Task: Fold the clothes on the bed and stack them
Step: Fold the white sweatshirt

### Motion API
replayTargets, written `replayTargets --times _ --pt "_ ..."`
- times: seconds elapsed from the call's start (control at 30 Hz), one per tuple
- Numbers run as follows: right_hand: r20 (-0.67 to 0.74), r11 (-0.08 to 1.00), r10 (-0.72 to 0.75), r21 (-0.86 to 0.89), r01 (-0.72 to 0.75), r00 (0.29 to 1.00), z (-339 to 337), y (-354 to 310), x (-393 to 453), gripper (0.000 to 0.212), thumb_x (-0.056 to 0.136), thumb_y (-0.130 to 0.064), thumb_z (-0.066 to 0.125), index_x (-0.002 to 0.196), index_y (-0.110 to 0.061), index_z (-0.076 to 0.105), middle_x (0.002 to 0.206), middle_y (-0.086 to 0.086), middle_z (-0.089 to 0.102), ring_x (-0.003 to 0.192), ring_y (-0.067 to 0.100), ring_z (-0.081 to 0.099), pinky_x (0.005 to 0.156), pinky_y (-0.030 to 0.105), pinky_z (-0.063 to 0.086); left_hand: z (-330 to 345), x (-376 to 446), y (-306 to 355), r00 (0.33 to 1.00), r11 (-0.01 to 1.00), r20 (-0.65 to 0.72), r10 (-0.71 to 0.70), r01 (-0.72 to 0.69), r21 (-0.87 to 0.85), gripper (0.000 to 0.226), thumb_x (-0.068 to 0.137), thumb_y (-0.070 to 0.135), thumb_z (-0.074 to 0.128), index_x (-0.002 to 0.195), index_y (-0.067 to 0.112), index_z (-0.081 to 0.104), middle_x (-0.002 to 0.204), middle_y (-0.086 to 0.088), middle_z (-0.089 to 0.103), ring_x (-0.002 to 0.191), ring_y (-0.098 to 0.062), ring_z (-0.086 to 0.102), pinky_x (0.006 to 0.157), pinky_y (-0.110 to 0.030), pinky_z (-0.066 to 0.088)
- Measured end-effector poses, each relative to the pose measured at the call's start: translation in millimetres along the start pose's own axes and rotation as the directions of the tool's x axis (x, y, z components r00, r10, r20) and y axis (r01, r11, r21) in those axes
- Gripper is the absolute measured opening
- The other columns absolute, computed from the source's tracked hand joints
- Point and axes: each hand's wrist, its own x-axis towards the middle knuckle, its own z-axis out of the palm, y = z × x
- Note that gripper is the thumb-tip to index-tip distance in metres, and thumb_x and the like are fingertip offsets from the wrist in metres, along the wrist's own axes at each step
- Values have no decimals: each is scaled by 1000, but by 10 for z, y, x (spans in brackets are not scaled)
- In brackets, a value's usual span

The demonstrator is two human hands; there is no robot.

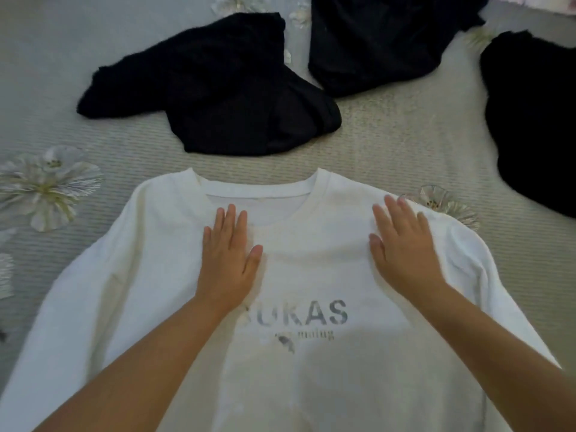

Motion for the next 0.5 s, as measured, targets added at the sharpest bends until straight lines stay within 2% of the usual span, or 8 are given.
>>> replayTargets --times 0.07,0.1,0.13,0.23,0.33,0.37,0.47,0.5 --pt "194 997 -64 49 56 979 41 -298 -10 54 96 -36 23 145 -15 20 154 9 5 139 22 -10 112 41 -5 -154 -63 -120 982 998 -188 -19 7 -62 57 87 24 28 138 -3 28 149 -19 21 136 -19 0 110 -37 -3" --pt "254 997 -74 41 66 964 92 -383 4 54 98 -43 18 146 -22 7 153 1 -11 135 15 -23 110 37 -14 -242 -91 -220 960 998 -275 -56 51 -25 53 88 17 31 134 -7 35 145 -23 29 137 -27 9 110 -43 3" --pt "298 998 -68 17 66 952 148 -450 19 57 97 -48 17 146 -26 -2 151 -2 -21 134 13 -29 110 36 -17 -345 -120 -346 939 992 -325 -112 127 26 48 89 13 34 131 -9 39 141 -26 34 137 -34 18 110 -47 8" --pt "369 997 -70 -16 81 927 243 -716 65 61 92 -57 7 143 -30 -12 151 1 -26 137 18 -27 110 39 -18 -669 -221 -733 904 909 -262 -339 386 155 41 92 9 42 129 -8 39 133 -29 42 126 -41 36 104 -48 23" --pt "353 971 -239 75 227 905 341 -1226 41 74 70 -68 -27 135 -33 -17 140 -6 -33 125 13 -40 106 35 -23 -869 -362 -998 863 811 -242 -444 502 300 39 90 22 48 119 -4 47 118 -28 51 112 -40 44 90 -46 31" --pt "343 961 -276 104 256 898 379 -1412 45 76 68 -67 -30 135 -34 -16 138 -8 -33 123 12 -40 105 35 -24 -904 -399 -1057 850 787 -244 -468 526 322 37 91 25 47 115 -4 50 114 -28 53 108 -41 46 87 -45 33" --pt "355 965 -262 103 241 897 519 -1769 97 64 83 -62 -10 141 -34 -13 148 -7 -27 136 14 -29 105 37 -25 -955 -429 -1230 819 797 -220 -529 569 203 32 96 23 39 102 -6 50 103 -31 56 97 -43 52 76 -44 38" --pt "351 969 -248 76 237 903 557 -1794 108 63 83 -63 -11 139 -36 -16 150 -6 -25 139 15 -24 104 37 -25 -980 -410 -1280 816 810 -228 -531 568 147 32 96 23 37 100 -6 49 101 -31 56 94 -44 53 72 -44 38"
